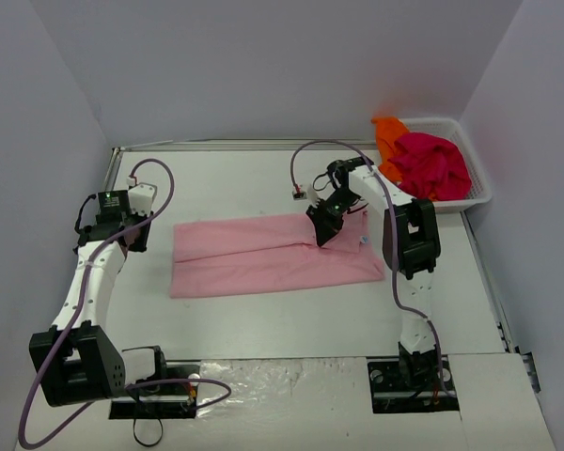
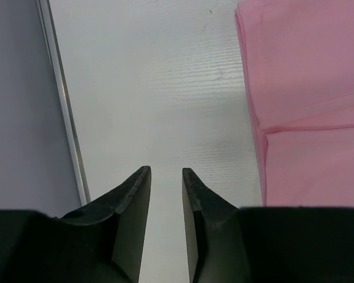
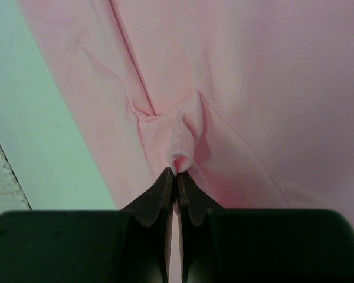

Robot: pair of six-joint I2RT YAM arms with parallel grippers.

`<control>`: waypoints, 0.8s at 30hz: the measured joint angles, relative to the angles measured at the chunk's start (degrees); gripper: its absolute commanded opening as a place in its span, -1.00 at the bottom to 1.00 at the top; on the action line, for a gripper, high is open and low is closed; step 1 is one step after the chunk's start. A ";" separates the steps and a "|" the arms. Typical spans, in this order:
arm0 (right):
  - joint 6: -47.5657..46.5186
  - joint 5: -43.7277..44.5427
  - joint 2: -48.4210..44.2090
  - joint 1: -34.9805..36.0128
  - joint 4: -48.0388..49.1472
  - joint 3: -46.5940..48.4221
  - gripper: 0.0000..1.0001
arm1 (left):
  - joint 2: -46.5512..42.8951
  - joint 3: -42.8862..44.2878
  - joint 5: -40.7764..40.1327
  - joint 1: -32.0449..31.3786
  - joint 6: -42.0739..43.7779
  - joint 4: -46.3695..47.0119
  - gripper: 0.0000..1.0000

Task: Fold and stack the t-shirts
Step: Fold the other side of the tshirt into a rectangle

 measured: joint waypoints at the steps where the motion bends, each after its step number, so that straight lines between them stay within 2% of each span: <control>1: -0.11 0.00 -0.13 0.09 0.07 -0.44 -0.95 | 0.00 0.00 0.00 0.00 0.00 0.00 -0.45; 5: -0.48 0.00 -0.33 0.48 0.13 -1.84 -0.91 | 0.00 0.00 0.24 0.00 0.00 0.00 -0.42; 8: -0.55 -0.02 -0.33 0.92 0.31 -2.71 -0.76 | -0.09 -0.09 0.39 0.00 0.02 -0.02 -0.33; 9: -0.57 0.00 -0.33 1.18 0.28 -2.86 -0.64 | -0.11 -0.09 0.39 0.00 0.04 -0.02 -0.29; 14: -0.63 -0.11 -0.26 2.47 0.81 -3.21 -0.48 | -0.35 -0.09 0.44 0.00 0.09 -0.02 -0.23; 24: -0.42 -0.70 0.57 3.76 1.36 -3.72 -0.41 | -0.44 -0.11 0.85 0.00 0.09 -0.02 -0.21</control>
